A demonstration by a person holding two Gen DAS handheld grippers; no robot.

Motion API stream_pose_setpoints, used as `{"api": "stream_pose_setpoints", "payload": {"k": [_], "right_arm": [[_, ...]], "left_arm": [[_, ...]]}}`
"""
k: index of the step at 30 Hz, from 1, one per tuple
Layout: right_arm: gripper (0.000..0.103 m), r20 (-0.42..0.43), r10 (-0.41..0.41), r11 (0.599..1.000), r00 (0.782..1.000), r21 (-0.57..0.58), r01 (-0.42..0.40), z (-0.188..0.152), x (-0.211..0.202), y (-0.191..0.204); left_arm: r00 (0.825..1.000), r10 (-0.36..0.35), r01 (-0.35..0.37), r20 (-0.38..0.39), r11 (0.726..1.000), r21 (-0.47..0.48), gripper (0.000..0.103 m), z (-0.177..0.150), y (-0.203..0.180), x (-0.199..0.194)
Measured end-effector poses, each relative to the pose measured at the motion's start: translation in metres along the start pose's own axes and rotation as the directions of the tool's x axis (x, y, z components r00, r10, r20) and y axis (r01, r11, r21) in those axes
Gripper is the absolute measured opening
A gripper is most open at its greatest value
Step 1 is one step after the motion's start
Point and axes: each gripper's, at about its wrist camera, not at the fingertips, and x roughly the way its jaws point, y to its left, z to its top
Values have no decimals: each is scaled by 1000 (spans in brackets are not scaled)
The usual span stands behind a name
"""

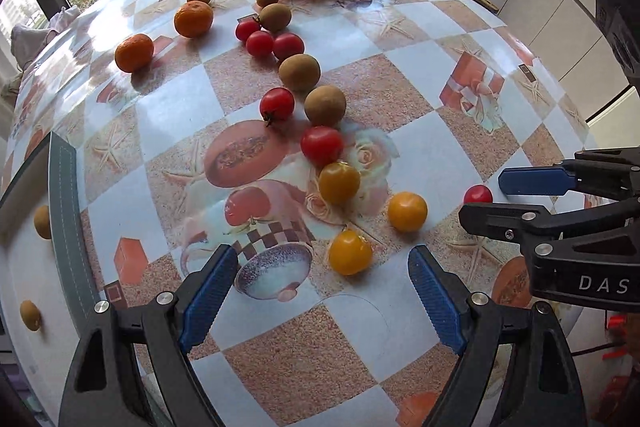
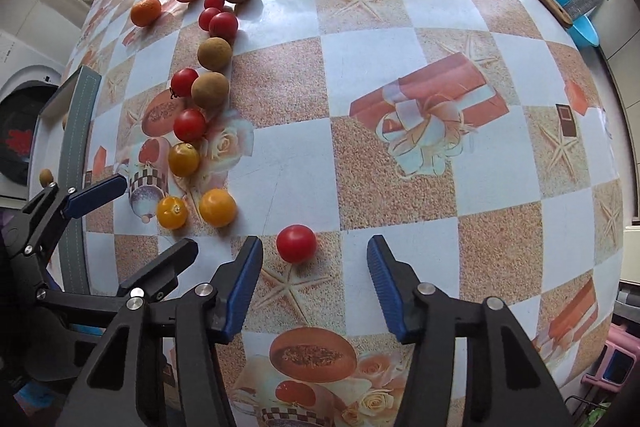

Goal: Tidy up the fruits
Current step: 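Close the right gripper on a red cherry tomato while the left grips a yellow one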

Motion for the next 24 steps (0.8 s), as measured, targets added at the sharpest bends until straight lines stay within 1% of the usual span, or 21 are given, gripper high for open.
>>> {"api": "stream_pose_setpoints", "payload": {"k": [1, 3, 4, 6, 7, 8, 10, 13, 14, 15, 17, 19, 21, 24], "right_arm": [[49, 0, -6, 1000, 1000, -17, 6, 0, 0, 1], [36, -1, -20, 999, 1000, -50, 20, 2, 1, 4], [35, -4, -22, 998, 1000, -61, 22, 3, 2, 7], [23, -9, -20, 997, 1000, -76, 19, 1, 2, 8], [21, -12, -19, 997, 1000, -81, 18, 1, 1, 8], [21, -14, -18, 997, 1000, -81, 17, 0, 1, 9], [21, -19, -5, 998, 1000, -60, 4, 2, 4, 9], [21, -27, 34, 999, 999, 3, -34, 0, 3, -3], [21, -29, 43, 999, 999, 24, -43, -1, 2, -7], [21, -31, 51, 998, 998, 41, -49, -2, 2, -10], [21, -31, 60, 996, 998, 67, -58, -5, 0, -16], [21, -28, 62, 995, 998, 81, -60, -6, -2, -19], [21, -22, 68, 994, 997, 88, -66, -6, -5, -20], [21, -12, 80, 993, 997, 91, -78, -4, -9, -18]], "left_arm": [[1000, 4, -4, 2, 1000, 6, 88, 1, -2, 1], [1000, 13, -13, 9, 1000, 20, 88, 4, -6, 2], [1000, 18, -18, 12, 999, 29, 87, 4, -8, 2], [1000, 26, -26, 2, 998, 50, 70, 5, -14, 5], [999, 33, -33, -1, 998, 59, 70, 6, -16, 6], [999, 37, -38, 7, 997, 64, 70, 6, -18, 5], [999, 31, -32, 11, 997, 70, 64, 4, -20, 4], [1000, 17, -18, 20, 997, 71, 43, 3, -24, 2], [1000, 12, -14, 20, 997, 70, 28, 4, -24, 1], [1000, 13, -14, 14, 998, 61, 23, 5, -23, 1], [999, -35, 35, 3, 999, 3, 23, 8, -13, -1], [997, -81, 81, -4, 994, -69, 23, 8, -2, -4], [995, -98, 97, 4, 989, -116, 23, 6, 7, -9], [994, -105, 106, 15, 982, -154, 23, 3, 16, -20]]}}
